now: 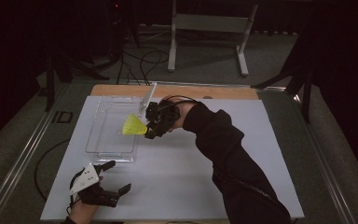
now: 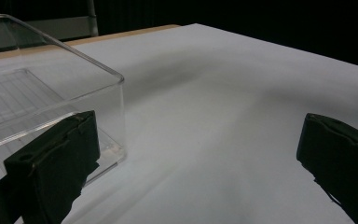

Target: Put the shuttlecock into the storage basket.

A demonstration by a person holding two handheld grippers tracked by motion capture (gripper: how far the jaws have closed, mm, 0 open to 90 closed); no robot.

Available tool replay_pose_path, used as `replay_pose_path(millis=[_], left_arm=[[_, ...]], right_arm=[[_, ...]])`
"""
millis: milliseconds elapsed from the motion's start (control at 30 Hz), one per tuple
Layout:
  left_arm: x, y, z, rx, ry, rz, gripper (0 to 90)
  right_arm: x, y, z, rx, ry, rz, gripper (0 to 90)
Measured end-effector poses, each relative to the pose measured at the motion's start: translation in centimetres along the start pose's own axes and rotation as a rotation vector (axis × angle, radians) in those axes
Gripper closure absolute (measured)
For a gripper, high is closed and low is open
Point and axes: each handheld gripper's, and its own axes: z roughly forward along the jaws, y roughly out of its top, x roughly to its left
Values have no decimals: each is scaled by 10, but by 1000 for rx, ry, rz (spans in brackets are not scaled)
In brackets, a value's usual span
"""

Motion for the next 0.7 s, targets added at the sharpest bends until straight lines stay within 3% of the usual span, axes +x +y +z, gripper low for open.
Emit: replay_pose_path(millis=[400,700], left_arm=[[0,0,0,-2,-2,-1,0],[0,0,0,-4,-5,-3,0]], right_arm=[[-4,17,12,-76,21,-8,654],[-8,24,33,-62,32,-22,654]])
